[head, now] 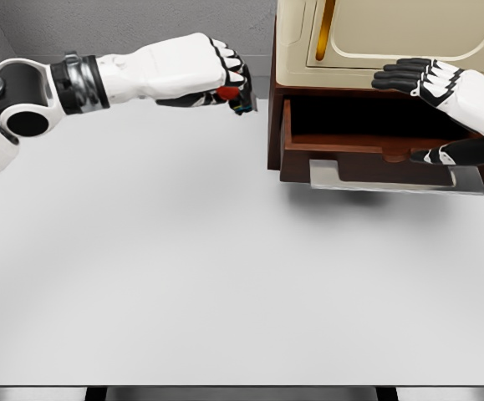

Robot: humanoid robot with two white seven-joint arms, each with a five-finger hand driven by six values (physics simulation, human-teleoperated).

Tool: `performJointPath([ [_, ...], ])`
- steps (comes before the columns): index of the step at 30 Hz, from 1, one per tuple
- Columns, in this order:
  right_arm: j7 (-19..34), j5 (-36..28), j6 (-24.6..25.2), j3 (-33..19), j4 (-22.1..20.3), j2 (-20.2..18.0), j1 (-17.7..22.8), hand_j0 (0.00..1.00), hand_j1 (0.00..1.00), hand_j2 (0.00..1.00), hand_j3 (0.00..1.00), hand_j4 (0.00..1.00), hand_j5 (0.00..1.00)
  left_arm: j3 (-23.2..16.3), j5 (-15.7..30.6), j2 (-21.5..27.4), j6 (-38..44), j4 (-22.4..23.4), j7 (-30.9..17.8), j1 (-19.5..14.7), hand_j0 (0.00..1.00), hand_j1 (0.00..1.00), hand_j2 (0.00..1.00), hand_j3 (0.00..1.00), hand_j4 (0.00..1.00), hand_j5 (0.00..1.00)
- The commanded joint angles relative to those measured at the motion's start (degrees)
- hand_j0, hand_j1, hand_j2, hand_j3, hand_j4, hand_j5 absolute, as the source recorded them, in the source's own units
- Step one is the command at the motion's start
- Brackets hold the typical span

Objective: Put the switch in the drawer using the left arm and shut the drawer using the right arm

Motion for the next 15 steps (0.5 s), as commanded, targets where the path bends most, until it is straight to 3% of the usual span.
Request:
performJointPath([
  [1,0.0,-0.3,0.0,-0.1,0.0,-0.1,0.0,1.00,1.00,1.00,1.00,1.00,1.00,0.1,0.3,-0.3,0.1,0.1,0.0,0.0,0.48,0.48,0.48,0.48,0.48,0.48],
  [15,0.0,-0.4,0.0,-0.1,0.0,0.1,0.0,1.00,1.00,1.00,1.00,1.00,1.00,0.0,0.6,-2.7,0.1,-0.2,0.0,-1.1,0.48,0.48,0.48,0.48,0.48,0.48],
])
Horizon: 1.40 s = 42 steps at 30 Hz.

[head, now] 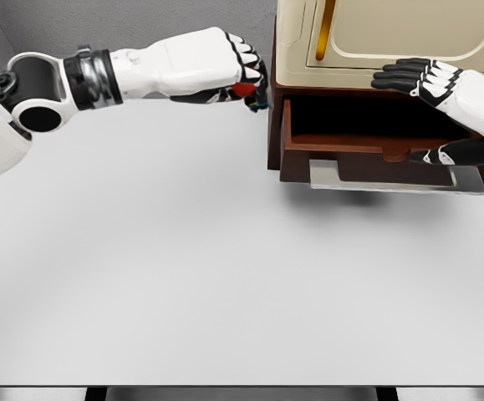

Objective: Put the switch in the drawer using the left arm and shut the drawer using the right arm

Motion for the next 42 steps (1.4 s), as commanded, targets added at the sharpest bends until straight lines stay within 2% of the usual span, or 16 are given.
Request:
performJointPath([
  [1,0.0,-0.3,0.0,-0.1,0.1,0.1,0.0,1.00,1.00,1.00,1.00,1.00,1.00,0.1,0.4,-0.7,0.1,-0.1,0.0,0.0,0.48,0.48,0.48,0.48,0.48,0.48],
  [8,0.0,-0.4,0.0,-0.1,0.1,0.2,0.0,1.00,1.00,1.00,1.00,1.00,1.00,-0.1,0.4,-1.9,0.1,-1.6,0.0,-0.1,0.48,0.48,0.48,0.48,0.48,0.48],
  [25,0.0,-0.4,0.0,-0.1,0.0,0.2,0.0,1.00,1.00,1.00,1.00,1.00,1.00,-0.1,-0.3,-7.2,0.1,-0.8,-0.7,-0.8,0.48,0.48,0.48,0.48,0.48,0.48],
  [42,0.0,-0.3,0.0,-0.1,0.0,0.1,0.1,1.00,1.00,1.00,1.00,1.00,1.00,-0.1,-1.1,-14.4,0.1,5.0,-2.9,-2.6,0.49,0.49,0.49,0.49,0.49,0.49],
])
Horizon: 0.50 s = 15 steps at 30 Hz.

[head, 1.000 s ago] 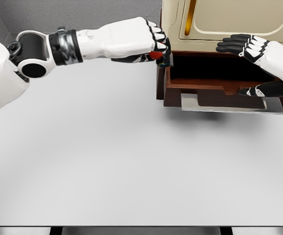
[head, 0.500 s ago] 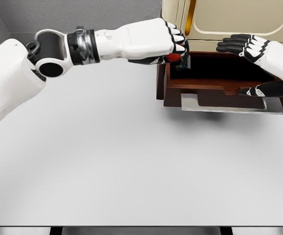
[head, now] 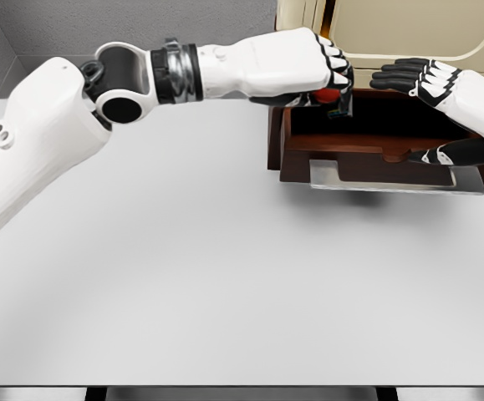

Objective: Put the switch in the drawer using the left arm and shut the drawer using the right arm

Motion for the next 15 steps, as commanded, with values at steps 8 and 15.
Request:
performJointPath([
  [8,-0.1,-0.4,0.0,-0.1,0.2,-0.3,0.1,1.00,1.00,1.00,1.00,1.00,1.00,0.5,0.4,-1.0,0.1,1.1,0.2,0.0,1.00,1.00,1.00,1.00,1.00,1.00],
  [15,-0.1,-0.4,0.0,-0.1,0.1,-0.3,0.4,1.00,1.00,1.00,1.00,1.00,1.00,0.6,0.8,-0.7,0.1,0.7,0.2,-0.1,1.00,1.00,1.00,1.00,1.00,1.00],
])
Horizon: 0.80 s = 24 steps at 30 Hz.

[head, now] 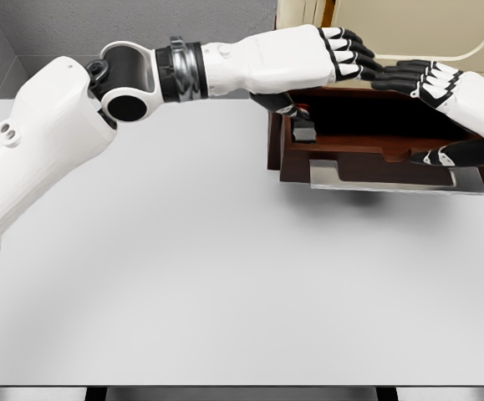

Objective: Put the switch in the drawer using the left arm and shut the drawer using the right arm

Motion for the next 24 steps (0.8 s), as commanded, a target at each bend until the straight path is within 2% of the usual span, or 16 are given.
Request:
performJointPath([
  [1,0.0,-0.4,0.0,-0.1,0.0,-0.1,0.0,1.00,1.00,1.00,1.00,1.00,1.00,0.1,0.5,0.2,0.1,-0.3,0.0,-0.1,1.00,1.00,1.00,1.00,1.00,1.00],
  [5,0.0,-0.4,0.0,-0.1,0.0,-0.1,0.0,1.00,1.00,1.00,1.00,1.00,1.00,0.0,0.6,1.3,0.1,-1.1,0.0,-0.4,1.00,1.00,1.00,1.00,1.00,1.00],
  [9,-0.1,-0.4,0.0,-0.1,-0.1,0.0,0.0,1.00,1.00,1.00,1.00,1.00,1.00,-0.1,0.6,4.9,0.1,-7.0,0.0,0.4,1.00,1.00,1.00,1.00,1.00,1.00],
  [13,-0.3,-0.5,0.0,-0.1,-0.2,0.6,0.0,1.00,1.00,1.00,1.00,1.00,1.00,0.0,1.3,10.4,0.1,-16.3,0.2,1.4,1.00,1.00,1.00,1.00,1.00,1.00],
  [16,0.0,-0.7,0.0,-1.3,-0.1,1.1,0.4,1.00,1.00,1.00,1.00,1.00,1.00,0.2,1.6,15.0,0.1,-20.9,0.3,3.8,1.00,1.00,1.00,1.00,1.00,1.00],
  [20,-0.5,-1.7,0.0,-1.3,-0.2,1.1,0.4,1.00,1.00,1.00,1.00,1.00,1.00,2.0,3.9,20.1,0.1,-21.8,0.2,6.9,1.00,1.00,1.00,1.00,1.00,1.00],
  [24,-0.5,-2.4,0.0,-2.5,-0.1,0.5,0.9,1.00,1.00,1.00,1.00,1.00,1.00,3.0,5.7,27.2,0.1,-21.7,0.2,9.1,1.00,1.00,1.00,1.00,1.00,1.00],
])
